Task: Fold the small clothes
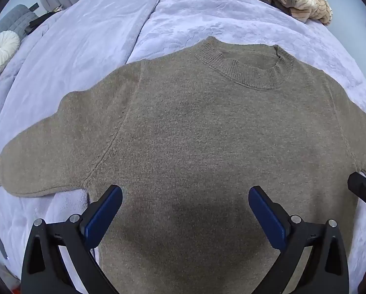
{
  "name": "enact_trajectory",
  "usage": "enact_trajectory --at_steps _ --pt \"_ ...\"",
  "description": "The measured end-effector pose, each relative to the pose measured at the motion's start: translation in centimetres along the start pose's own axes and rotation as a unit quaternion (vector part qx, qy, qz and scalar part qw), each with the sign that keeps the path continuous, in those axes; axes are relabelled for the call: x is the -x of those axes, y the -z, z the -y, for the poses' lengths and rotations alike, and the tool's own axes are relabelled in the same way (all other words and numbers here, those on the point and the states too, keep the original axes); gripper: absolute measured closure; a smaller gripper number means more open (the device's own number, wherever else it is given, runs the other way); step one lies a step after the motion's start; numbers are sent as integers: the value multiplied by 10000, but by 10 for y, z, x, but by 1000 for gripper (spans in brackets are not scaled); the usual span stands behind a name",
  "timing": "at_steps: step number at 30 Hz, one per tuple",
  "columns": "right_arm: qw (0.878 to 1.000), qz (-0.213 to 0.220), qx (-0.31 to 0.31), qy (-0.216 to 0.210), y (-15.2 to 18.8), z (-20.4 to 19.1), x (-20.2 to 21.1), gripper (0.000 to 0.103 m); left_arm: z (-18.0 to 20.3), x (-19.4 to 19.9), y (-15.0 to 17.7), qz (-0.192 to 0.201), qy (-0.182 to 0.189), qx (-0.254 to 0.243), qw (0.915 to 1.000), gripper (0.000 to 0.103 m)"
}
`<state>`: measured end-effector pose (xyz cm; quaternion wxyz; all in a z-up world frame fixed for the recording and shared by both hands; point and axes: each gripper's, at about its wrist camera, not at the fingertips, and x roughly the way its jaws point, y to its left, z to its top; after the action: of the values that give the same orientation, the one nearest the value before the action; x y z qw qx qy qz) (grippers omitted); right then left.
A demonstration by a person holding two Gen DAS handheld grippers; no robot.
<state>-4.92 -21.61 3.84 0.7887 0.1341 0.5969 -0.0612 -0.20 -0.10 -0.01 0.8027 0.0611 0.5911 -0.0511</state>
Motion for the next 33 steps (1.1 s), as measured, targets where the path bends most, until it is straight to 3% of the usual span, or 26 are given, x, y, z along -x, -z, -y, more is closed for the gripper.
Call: enact_trajectory --at_steps 2,4,12,33 --pt "10000 24 13 21 0 1 1 0 -7 -3 10 50 124 48 9999 0" --pt "9999 -20 97 120 -1 -10 1 0 -10 -8 1 -217 123 90 9996 0" --pt "9999 -45 92 107 -4 -14 -2 0 -5 -4 13 -179 46 76 9998 0" --pt "9999 -63 99 107 5 -12 -1 0 -4 -4 7 -277 31 145 9995 0"
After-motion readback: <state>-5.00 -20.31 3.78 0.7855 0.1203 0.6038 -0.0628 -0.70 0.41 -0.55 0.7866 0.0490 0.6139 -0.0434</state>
